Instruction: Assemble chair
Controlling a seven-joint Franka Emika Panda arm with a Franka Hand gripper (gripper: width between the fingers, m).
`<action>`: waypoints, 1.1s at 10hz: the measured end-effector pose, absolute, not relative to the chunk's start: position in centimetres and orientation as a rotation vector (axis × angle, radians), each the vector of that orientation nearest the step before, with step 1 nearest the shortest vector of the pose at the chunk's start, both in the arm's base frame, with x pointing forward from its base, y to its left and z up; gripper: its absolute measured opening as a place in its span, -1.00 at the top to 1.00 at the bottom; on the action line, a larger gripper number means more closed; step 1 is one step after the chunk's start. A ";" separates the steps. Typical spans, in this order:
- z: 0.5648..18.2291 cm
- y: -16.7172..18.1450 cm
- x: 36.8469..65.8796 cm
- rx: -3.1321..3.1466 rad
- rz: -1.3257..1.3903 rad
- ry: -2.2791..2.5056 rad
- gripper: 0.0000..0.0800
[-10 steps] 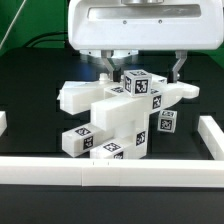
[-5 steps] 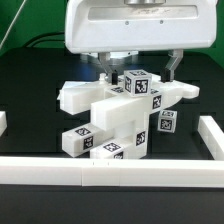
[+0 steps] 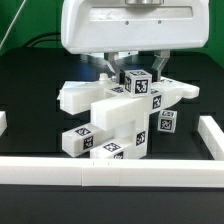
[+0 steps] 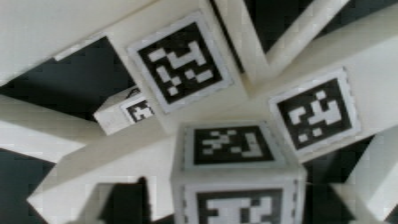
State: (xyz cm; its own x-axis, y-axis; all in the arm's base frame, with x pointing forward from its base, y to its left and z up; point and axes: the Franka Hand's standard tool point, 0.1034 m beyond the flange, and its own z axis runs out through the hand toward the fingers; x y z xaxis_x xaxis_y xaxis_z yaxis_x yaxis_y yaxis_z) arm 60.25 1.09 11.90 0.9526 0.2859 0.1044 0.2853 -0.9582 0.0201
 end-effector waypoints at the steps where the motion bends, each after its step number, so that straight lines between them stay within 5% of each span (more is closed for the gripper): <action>1: 11.9 1.1 60.2 3.106 0.167 0.416 0.29; 11: 11.8 0.9 60.0 3.083 0.117 -0.904 0.29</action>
Offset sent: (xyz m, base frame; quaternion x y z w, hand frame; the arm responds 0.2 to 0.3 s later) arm 0.0000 0.0000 0.0000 0.0000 0.0000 0.1938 0.9810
